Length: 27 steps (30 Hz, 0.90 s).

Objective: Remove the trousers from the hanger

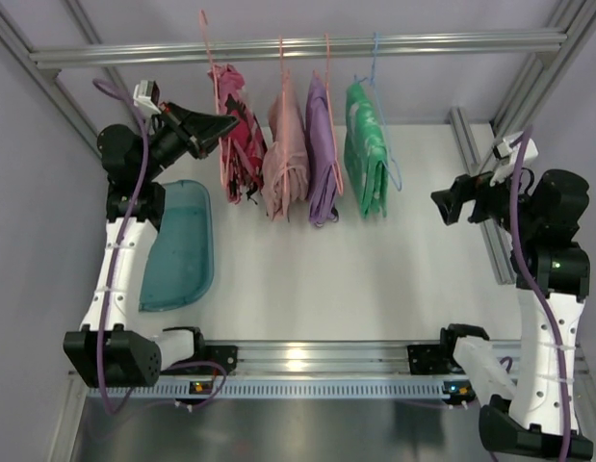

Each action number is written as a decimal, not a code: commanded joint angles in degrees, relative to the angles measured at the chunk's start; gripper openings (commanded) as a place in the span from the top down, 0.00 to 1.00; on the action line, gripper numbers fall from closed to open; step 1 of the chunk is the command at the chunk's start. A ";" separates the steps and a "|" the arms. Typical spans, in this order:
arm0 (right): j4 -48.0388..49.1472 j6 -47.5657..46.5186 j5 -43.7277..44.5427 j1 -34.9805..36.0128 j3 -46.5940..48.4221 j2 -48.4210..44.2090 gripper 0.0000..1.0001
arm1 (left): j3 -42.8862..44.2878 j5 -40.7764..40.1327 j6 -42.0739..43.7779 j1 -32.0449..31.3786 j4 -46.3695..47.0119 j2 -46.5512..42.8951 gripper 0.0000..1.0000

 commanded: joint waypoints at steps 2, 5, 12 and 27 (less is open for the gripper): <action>4.36 8.86 -9.71 -0.38 6.28 1.98 0.01 | -3.82 -1.51 6.45 0.19 13.97 -10.00 1.00; 8.13 17.11 -16.21 -0.38 8.40 4.36 0.01 | -7.87 -1.60 7.06 0.19 13.97 -14.39 1.00; 25.97 40.25 -21.50 3.47 8.04 10.06 0.01 | -14.99 -0.81 9.53 0.10 12.83 -24.23 1.00; 44.25 53.01 -3.85 38.89 21.04 29.48 0.10 | -17.64 -2.57 17.00 0.19 -1.76 -33.65 1.00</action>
